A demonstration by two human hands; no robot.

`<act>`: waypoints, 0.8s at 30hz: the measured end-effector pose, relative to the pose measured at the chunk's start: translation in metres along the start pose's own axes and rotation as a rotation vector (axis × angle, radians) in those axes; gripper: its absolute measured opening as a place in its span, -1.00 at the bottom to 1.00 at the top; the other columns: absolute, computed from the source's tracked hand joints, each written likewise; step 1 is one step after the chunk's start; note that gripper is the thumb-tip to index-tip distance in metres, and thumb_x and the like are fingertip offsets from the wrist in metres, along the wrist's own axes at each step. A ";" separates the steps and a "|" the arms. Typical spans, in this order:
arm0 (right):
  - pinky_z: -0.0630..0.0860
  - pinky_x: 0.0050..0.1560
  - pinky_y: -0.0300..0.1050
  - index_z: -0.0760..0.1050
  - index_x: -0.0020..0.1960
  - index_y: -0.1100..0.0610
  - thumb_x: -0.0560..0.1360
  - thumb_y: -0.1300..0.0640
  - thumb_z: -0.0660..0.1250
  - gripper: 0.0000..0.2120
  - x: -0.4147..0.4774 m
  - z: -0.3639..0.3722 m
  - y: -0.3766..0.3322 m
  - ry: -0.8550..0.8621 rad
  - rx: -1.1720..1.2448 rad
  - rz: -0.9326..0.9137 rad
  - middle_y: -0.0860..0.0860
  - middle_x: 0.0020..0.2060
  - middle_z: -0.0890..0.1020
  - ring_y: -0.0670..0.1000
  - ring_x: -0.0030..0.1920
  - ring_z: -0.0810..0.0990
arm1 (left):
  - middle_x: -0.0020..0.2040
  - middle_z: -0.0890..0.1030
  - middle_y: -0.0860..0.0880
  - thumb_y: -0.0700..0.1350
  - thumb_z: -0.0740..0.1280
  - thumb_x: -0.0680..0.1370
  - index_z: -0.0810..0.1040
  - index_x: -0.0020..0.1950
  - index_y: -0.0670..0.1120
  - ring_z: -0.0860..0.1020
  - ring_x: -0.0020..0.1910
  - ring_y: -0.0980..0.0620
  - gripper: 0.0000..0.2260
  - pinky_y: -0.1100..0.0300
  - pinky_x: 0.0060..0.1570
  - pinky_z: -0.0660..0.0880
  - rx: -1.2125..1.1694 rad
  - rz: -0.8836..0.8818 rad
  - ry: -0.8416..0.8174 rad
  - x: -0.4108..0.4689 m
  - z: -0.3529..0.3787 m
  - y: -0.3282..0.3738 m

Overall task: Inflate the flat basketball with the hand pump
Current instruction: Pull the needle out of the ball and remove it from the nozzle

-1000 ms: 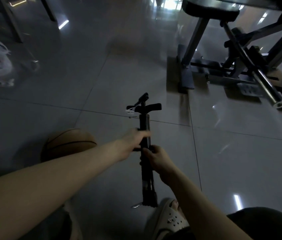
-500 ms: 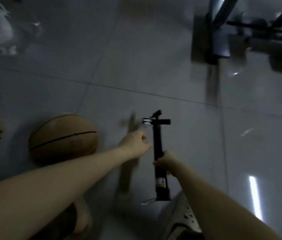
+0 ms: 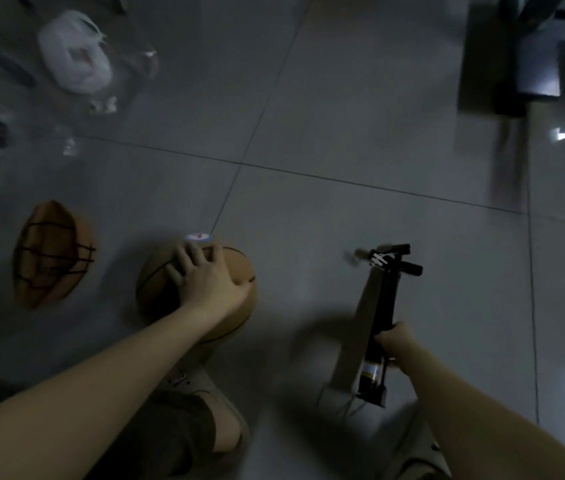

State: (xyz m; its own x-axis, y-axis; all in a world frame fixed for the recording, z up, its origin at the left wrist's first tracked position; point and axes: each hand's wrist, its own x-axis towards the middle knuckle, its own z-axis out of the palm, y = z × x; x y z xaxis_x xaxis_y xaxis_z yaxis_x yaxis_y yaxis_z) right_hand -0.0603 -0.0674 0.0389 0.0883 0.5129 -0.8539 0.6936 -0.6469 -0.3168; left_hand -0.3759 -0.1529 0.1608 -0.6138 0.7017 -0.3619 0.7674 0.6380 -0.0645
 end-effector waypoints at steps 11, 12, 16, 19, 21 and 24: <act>0.48 0.27 0.15 0.18 0.56 0.00 0.54 -0.22 0.29 -0.32 -0.083 0.034 -0.076 -0.102 -0.005 -0.537 0.13 0.46 0.32 0.18 0.36 0.44 | 0.61 -0.09 -0.16 0.42 0.38 0.36 -0.14 0.59 0.20 -0.02 0.54 -0.37 0.00 -0.32 0.42 0.19 -0.429 0.007 -0.121 -0.020 -0.004 0.010; 0.50 0.24 0.11 0.14 0.57 -0.04 0.53 -0.23 0.31 -0.28 -0.095 0.040 -0.087 -0.182 0.076 -0.538 0.11 0.49 0.29 0.19 0.40 0.39 | 0.60 -0.06 -0.14 0.39 0.39 0.38 -0.11 0.59 0.22 0.01 0.53 -0.37 -0.04 -0.30 0.42 0.21 -0.396 0.062 -0.112 -0.023 -0.002 0.014; 0.52 0.15 0.11 0.02 0.61 0.00 0.59 0.04 0.34 -0.28 -0.111 0.042 -0.101 -0.267 0.179 -0.423 0.11 0.48 0.34 0.20 0.40 0.40 | 0.55 0.05 -0.09 0.35 0.36 0.37 -0.01 0.56 0.27 0.12 0.44 -0.34 -0.13 -0.24 0.31 0.37 -0.321 0.157 0.000 -0.039 -0.002 0.033; 0.50 0.18 0.29 0.00 0.61 -0.06 0.61 0.09 0.31 -0.30 -0.101 0.036 -0.096 -0.306 0.224 -0.339 0.10 0.47 0.36 0.23 0.39 0.40 | 0.55 0.05 -0.06 0.32 0.37 0.41 -0.03 0.56 0.26 0.12 0.43 -0.30 -0.15 -0.22 0.28 0.38 -0.272 0.142 0.016 -0.048 -0.001 0.047; 0.49 0.21 0.32 0.04 0.60 -0.07 0.60 0.10 0.32 -0.31 -0.090 0.029 -0.093 -0.323 0.255 -0.310 0.11 0.45 0.38 0.22 0.37 0.42 | 0.56 0.02 -0.05 0.30 0.37 0.43 -0.05 0.57 0.25 0.10 0.45 -0.29 -0.16 -0.21 0.31 0.35 -0.251 0.124 0.005 -0.051 -0.007 0.059; 0.58 0.11 0.25 0.09 0.58 -0.09 0.57 0.04 0.36 -0.32 -0.087 0.020 -0.087 -0.285 0.173 -0.319 0.11 0.36 0.44 0.19 0.20 0.54 | 0.58 -0.03 -0.05 0.30 0.36 0.45 -0.09 0.58 0.23 0.06 0.48 -0.30 -0.14 -0.22 0.33 0.32 -0.262 0.147 -0.047 -0.048 -0.018 0.064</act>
State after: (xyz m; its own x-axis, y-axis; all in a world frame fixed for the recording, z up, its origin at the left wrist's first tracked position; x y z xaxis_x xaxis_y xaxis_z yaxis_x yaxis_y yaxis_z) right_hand -0.1429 -0.0667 0.1328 -0.3275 0.5415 -0.7742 0.5224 -0.5790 -0.6260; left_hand -0.3007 -0.1395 0.1905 -0.4859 0.7810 -0.3923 0.7695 0.5952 0.2316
